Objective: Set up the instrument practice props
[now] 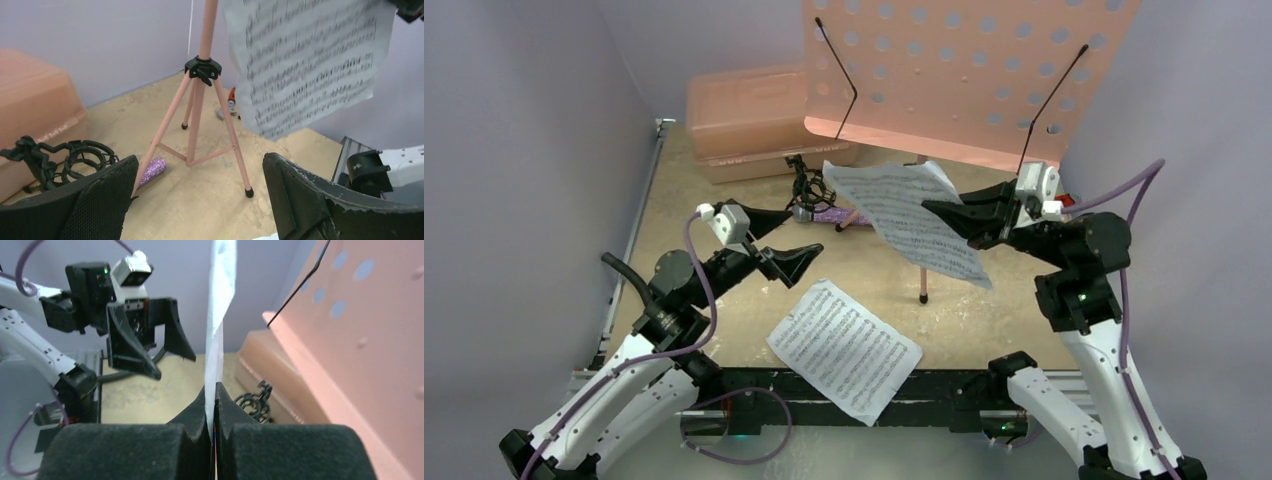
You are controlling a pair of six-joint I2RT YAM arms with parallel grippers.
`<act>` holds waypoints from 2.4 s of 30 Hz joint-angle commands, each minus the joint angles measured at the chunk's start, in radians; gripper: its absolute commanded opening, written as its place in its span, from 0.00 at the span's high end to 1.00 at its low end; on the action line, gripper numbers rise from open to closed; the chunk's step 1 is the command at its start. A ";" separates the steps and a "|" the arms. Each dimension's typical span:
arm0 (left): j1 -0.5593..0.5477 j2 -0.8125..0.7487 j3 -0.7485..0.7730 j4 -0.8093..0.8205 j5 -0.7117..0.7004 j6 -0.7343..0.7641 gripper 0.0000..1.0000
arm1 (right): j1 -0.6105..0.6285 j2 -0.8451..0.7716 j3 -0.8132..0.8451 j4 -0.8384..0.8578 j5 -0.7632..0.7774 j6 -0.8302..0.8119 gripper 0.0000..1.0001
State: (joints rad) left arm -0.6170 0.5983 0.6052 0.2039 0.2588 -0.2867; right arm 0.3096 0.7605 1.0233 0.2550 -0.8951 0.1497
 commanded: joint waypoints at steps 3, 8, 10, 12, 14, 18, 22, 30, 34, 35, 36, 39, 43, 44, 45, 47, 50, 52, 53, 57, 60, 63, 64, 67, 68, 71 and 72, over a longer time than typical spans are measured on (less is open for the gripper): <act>0.003 0.037 0.041 0.121 0.157 0.124 0.07 | 0.006 -0.005 0.090 0.147 0.110 0.090 1.00; 0.002 0.131 0.094 0.214 0.242 0.100 0.11 | 0.007 0.015 0.125 0.222 0.148 0.147 1.00; 0.001 0.190 0.133 0.263 0.288 0.086 0.14 | 0.006 0.032 0.145 0.225 0.126 0.152 1.00; -0.001 0.251 0.187 0.288 0.331 0.083 0.15 | 0.005 0.051 0.158 0.231 0.105 0.153 1.00; -0.005 0.302 0.230 0.315 0.344 0.084 0.15 | 0.005 0.057 0.168 0.237 0.099 0.154 1.00; -0.012 0.381 0.279 0.415 0.332 0.080 0.15 | 0.007 0.055 0.177 0.258 0.092 0.162 1.00; -0.027 0.457 0.307 0.539 0.347 0.029 0.16 | 0.007 0.061 0.185 0.276 0.068 0.178 1.00; -0.096 0.535 0.356 0.587 0.369 0.009 0.24 | 0.005 0.078 0.201 0.325 0.054 0.221 1.00; -0.100 0.540 0.355 0.629 0.375 -0.027 0.29 | 0.007 0.080 0.204 0.332 0.049 0.234 1.00; -0.100 0.539 0.356 0.633 0.378 -0.032 0.30 | 0.006 0.079 0.203 0.330 0.048 0.236 1.00; -0.101 0.535 0.356 0.634 0.378 -0.038 0.32 | 0.006 0.079 0.199 0.332 0.048 0.240 1.00; -0.105 0.532 0.361 0.642 0.408 -0.064 0.35 | 0.006 0.079 0.189 0.347 0.039 0.258 1.00; -0.118 0.548 0.384 0.641 0.453 -0.096 0.43 | 0.005 0.083 0.185 0.346 0.037 0.256 1.00; -0.127 0.553 0.389 0.640 0.456 -0.100 0.45 | 0.005 0.085 0.184 0.348 0.035 0.255 1.00; -0.133 0.557 0.393 0.640 0.457 -0.106 0.46 | 0.005 0.088 0.184 0.352 0.031 0.257 1.00; -0.142 0.565 0.403 0.640 0.459 -0.113 0.49 | 0.005 0.094 0.184 0.361 0.023 0.267 1.00; -0.145 0.574 0.424 0.623 0.457 -0.121 0.53 | 0.006 0.096 0.180 0.376 0.021 0.280 1.00; -0.146 0.587 0.443 0.608 0.461 -0.130 0.57 | 0.006 0.093 0.173 0.386 0.018 0.292 1.00; -0.148 0.595 0.449 0.610 0.467 -0.138 0.59 | 0.008 0.092 0.169 0.389 0.017 0.296 1.00; -0.154 0.617 0.457 0.644 0.475 -0.159 0.72 | 0.007 0.082 0.166 0.367 0.014 0.289 1.00; -0.153 0.621 0.453 0.668 0.468 -0.172 0.88 | 0.006 0.072 0.166 0.336 0.021 0.269 1.00; -0.153 0.615 0.438 0.671 0.458 -0.178 1.00 | 0.006 0.065 0.165 0.305 0.022 0.247 1.00; -0.154 0.610 0.431 0.674 0.448 -0.181 1.00 | 0.006 0.063 0.167 0.294 0.024 0.242 1.00; -0.154 0.583 0.400 0.675 0.395 -0.190 1.00 | 0.006 0.056 0.171 0.273 0.038 0.231 0.95; -0.153 0.571 0.386 0.675 0.377 -0.192 1.00 | 0.006 0.055 0.168 0.273 0.041 0.233 0.88; -0.154 0.528 0.339 0.677 0.331 -0.186 1.00 | 0.007 0.051 0.167 0.260 0.048 0.233 0.70; -0.153 0.515 0.323 0.674 0.315 -0.186 1.00 | 0.006 0.048 0.167 0.254 0.049 0.227 0.65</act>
State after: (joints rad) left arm -0.7666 1.1816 0.9730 0.8280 0.6498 -0.4595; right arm 0.3134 0.8181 1.1851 0.5171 -0.8551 0.3946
